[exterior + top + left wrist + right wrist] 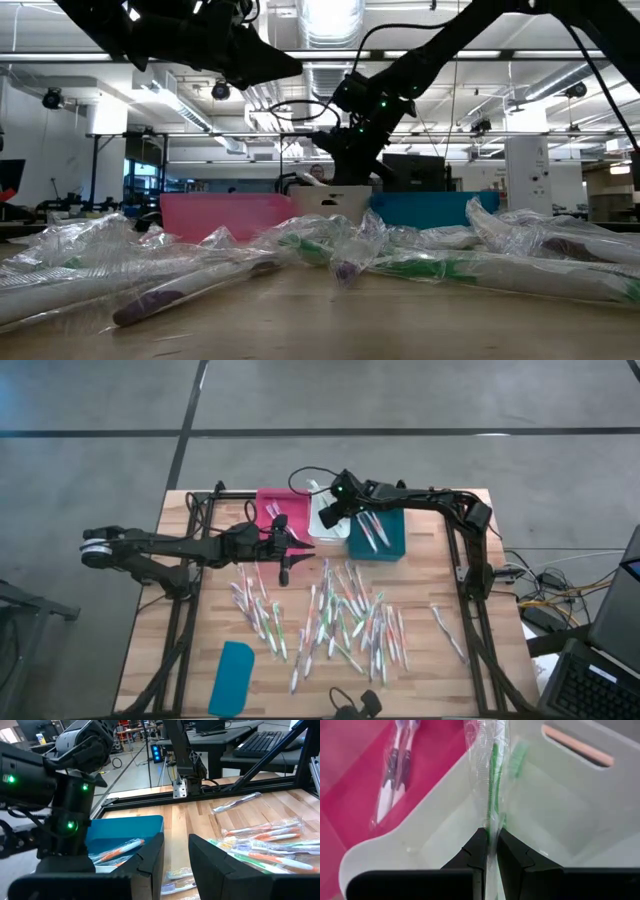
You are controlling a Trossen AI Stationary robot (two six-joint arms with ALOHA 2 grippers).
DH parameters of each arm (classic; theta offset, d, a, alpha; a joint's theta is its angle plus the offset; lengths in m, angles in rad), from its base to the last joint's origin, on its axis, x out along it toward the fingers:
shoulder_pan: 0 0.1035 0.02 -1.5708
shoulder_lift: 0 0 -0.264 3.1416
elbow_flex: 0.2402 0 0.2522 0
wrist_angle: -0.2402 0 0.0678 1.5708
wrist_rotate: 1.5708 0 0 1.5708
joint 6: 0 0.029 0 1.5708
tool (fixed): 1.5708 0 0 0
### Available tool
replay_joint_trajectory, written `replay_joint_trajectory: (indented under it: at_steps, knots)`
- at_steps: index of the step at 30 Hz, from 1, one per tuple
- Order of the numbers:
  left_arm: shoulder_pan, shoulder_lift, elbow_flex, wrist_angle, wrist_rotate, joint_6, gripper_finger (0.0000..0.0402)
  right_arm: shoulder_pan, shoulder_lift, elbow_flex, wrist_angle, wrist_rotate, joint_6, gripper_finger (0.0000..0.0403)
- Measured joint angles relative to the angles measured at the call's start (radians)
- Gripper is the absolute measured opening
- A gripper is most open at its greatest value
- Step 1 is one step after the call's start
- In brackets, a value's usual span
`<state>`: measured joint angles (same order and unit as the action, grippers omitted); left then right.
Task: Pick & Place Toothbrushes
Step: Put the green toothbrush into the white bin
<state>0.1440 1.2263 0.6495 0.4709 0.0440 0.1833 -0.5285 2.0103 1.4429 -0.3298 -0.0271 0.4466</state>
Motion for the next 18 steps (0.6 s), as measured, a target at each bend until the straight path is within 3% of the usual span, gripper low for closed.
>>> replay_joint_trajectory:
  at_steps: [18]
  knots:
    - [0.0, 0.0, 0.0, 0.0, 0.0, 0.0, 0.0094, 0.0, 0.001, 0.003, -0.086, -0.001, 0.015, 0.0023]
